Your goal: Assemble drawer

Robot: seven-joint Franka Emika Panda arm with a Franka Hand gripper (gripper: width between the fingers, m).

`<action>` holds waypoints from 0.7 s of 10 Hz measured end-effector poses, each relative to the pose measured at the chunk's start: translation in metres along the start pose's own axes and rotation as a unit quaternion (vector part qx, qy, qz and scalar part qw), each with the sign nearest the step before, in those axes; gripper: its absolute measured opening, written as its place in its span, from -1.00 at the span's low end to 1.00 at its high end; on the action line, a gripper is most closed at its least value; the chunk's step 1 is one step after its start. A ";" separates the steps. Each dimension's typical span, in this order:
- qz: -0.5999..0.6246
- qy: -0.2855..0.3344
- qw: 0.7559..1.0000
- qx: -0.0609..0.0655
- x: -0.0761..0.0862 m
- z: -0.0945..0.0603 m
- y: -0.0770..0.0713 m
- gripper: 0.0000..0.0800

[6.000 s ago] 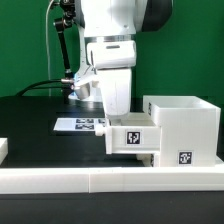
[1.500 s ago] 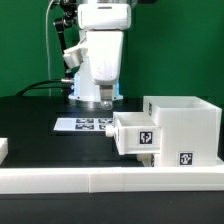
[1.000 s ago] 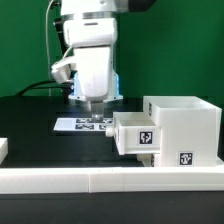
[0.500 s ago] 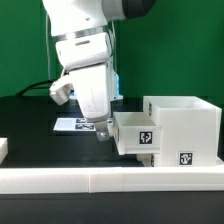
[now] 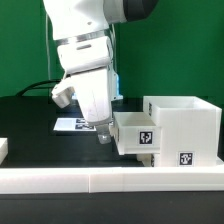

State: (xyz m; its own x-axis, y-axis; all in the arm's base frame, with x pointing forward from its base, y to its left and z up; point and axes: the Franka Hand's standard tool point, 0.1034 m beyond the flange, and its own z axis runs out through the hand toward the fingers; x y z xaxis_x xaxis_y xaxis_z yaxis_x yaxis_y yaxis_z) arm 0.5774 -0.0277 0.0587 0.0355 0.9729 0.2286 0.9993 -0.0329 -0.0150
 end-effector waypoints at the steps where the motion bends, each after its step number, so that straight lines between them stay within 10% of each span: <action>1: -0.007 0.001 1.000 0.001 0.011 0.001 0.001 0.62; 7: 0.000 0.005 1.000 0.005 0.042 0.006 0.001 0.62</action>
Offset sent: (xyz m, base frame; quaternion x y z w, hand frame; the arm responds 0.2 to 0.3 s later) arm 0.0067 0.0256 0.0043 0.0002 0.0067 0.0113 0.9999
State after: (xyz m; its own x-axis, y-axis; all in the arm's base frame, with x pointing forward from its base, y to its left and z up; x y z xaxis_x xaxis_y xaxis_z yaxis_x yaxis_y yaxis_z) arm 0.5798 0.0143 0.0620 0.0360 0.9708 0.2373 0.9992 -0.0311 -0.0245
